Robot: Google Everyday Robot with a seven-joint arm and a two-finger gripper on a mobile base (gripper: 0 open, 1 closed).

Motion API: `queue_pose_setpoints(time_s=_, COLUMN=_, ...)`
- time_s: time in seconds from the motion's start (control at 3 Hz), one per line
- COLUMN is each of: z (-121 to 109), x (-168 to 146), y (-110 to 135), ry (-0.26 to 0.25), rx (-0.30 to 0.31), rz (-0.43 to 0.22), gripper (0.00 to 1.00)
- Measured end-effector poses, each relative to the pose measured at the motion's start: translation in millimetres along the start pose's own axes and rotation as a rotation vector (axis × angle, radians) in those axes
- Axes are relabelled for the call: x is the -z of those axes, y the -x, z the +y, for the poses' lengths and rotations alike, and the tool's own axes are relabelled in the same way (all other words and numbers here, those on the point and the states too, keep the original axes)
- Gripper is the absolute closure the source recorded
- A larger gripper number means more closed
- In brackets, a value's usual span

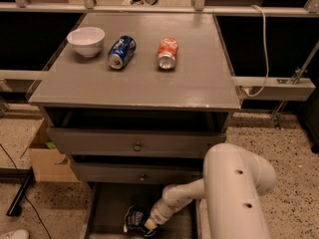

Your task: Pick blue chip bag from bottom drawer and place on counter

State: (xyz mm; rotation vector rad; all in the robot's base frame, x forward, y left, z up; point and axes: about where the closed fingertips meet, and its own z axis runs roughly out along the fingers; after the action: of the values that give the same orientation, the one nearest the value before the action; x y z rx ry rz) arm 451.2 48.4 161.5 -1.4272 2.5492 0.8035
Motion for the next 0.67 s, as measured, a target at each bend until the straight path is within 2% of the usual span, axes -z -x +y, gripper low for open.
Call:
queue_pose_setpoints(time_s=0.33, z=24, x=80, y=5, ry=-0.022, rx=-0.033, rz=0.007, gripper=1.00)
queue_pose_setpoints(time_s=0.67, z=46, x=160, y=19, ry=-0.101, rx=-0.013, rz=0.007, gripper=1.00)
